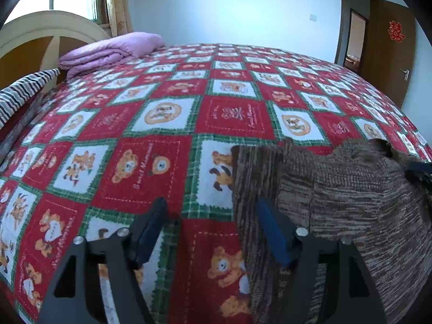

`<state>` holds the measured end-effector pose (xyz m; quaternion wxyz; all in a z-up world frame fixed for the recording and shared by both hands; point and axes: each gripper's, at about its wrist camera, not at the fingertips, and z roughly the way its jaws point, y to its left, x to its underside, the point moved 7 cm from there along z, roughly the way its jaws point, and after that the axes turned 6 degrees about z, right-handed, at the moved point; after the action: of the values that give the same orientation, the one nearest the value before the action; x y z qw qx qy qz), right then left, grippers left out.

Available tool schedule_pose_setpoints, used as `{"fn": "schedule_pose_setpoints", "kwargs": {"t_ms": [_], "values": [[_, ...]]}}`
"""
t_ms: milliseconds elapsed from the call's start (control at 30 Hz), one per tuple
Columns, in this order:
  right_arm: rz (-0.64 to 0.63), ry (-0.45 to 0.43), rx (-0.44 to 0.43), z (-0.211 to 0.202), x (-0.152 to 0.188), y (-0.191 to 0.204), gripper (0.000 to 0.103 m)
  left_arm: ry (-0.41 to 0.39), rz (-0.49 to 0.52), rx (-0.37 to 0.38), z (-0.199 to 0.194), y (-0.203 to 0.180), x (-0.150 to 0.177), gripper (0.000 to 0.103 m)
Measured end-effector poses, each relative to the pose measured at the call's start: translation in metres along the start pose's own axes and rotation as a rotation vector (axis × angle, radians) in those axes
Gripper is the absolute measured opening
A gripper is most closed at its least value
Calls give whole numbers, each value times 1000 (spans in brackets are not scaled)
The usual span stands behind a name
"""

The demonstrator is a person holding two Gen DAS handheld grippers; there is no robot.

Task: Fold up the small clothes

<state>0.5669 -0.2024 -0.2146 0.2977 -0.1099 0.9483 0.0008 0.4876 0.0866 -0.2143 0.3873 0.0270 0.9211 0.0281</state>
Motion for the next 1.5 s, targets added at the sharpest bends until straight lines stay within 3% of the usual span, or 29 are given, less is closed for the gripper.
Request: {"fn": "schedule_pose_setpoints", "kwargs": {"t_ms": [67,133,233,367,433,500,600,800,867,933,1067,1167,1367,1500], "values": [[12,-21,-3,-14,7,-10,52,-18,17,-21,-5,-2,-2,73],[45,-25,-6,-27,15,-27,53,-29,48,-54,-8,-5,-3,82],[117,11,-48,-37,36,-57,53,-10,84,-122,-5,-7,0,86],[170,49,9,-22,56,-94,53,61,78,-169,7,-1,4,95],[207,26,-3,-21,53,-103,57,80,48,-199,8,6,5,103],[247,2,92,-25,49,-114,57,83,30,-198,6,9,8,103],[324,-40,95,-35,48,-122,57,76,20,-206,2,10,12,103],[181,-90,-42,-52,42,-71,58,73,23,-202,2,9,12,103],[130,-52,2,-35,39,-62,58,78,18,-193,3,10,12,103],[162,13,63,-14,40,-75,58,82,10,-181,4,10,12,103],[283,-8,93,-4,22,-106,58,90,-19,-145,6,13,14,103],[282,-30,104,-13,19,-100,58,94,-38,-120,7,14,14,103],[213,-72,28,-47,36,-49,59,96,-92,-44,3,18,19,103],[150,-56,-35,-59,57,-9,59,92,-99,-15,-3,17,26,103]]}}
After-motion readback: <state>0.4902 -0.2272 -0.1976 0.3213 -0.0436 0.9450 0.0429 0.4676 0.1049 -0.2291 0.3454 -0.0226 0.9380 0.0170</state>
